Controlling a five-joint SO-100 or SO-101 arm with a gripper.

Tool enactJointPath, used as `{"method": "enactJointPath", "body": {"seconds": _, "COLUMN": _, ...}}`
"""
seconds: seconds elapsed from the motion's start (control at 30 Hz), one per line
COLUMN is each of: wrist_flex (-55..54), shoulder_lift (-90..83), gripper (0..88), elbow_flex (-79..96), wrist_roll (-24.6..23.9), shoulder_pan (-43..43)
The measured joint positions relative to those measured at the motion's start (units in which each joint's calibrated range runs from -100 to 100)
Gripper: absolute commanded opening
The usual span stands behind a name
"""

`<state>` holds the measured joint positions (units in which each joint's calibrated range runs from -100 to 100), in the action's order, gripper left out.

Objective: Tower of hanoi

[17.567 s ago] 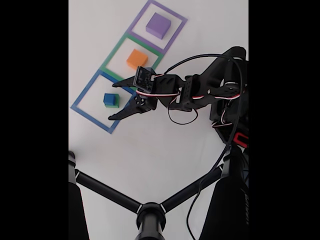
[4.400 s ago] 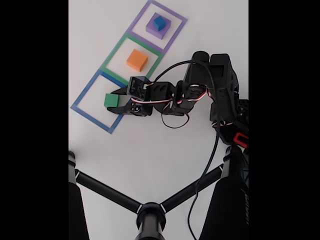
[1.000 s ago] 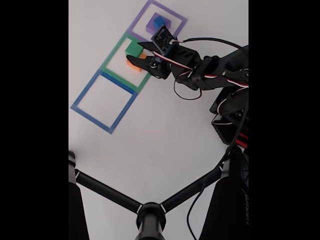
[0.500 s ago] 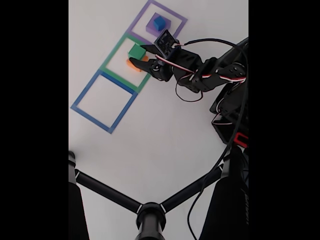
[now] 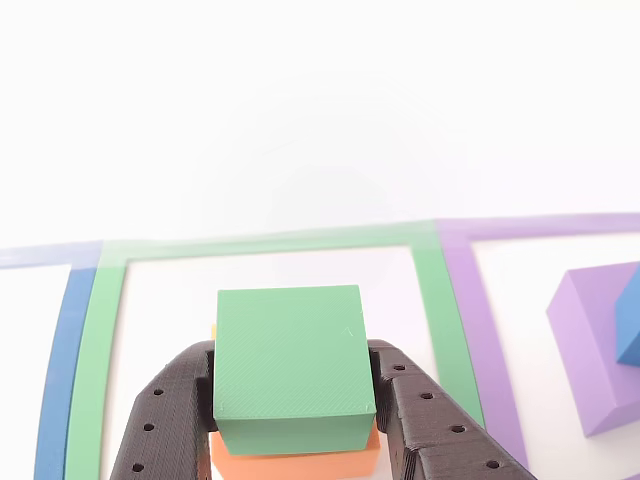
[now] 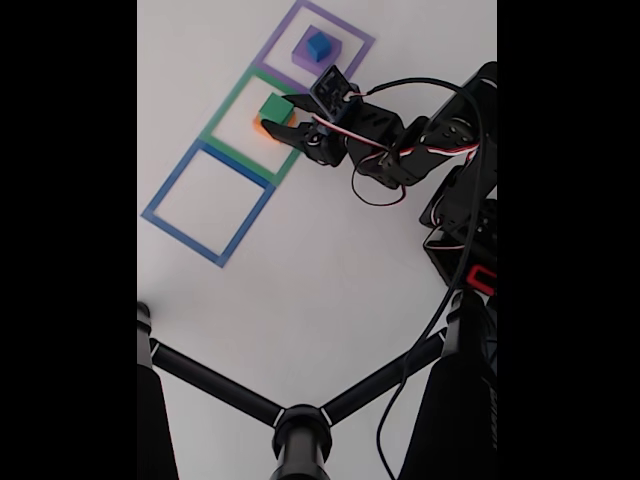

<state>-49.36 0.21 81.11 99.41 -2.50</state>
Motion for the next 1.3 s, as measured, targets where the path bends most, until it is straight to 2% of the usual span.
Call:
{"method": "enactJointPath", "body": {"seconds": 0.43, "wrist_flex": -0.8, "shoulder_lift": 2.0, "gripper": 7.7, "elbow_flex": -1.7, "wrist_roll": 0.0, "shoulder_pan": 0.8}}
{"method": "enactJointPath", "body": {"seconds": 0.87, "wrist_flex": -0.9, "shoulder_lift": 3.3, "gripper": 12.0, "elbow_flex": -3.0, "wrist_roll": 0.0, "shoulder_pan": 0.8}}
{"method": "enactJointPath", "body": {"seconds": 1.3, "wrist_flex": -0.9, "shoulder_lift": 3.3, "gripper": 25.9, "elbow_flex": -3.0, "wrist_roll": 0.0, "shoulder_pan": -0.3}}
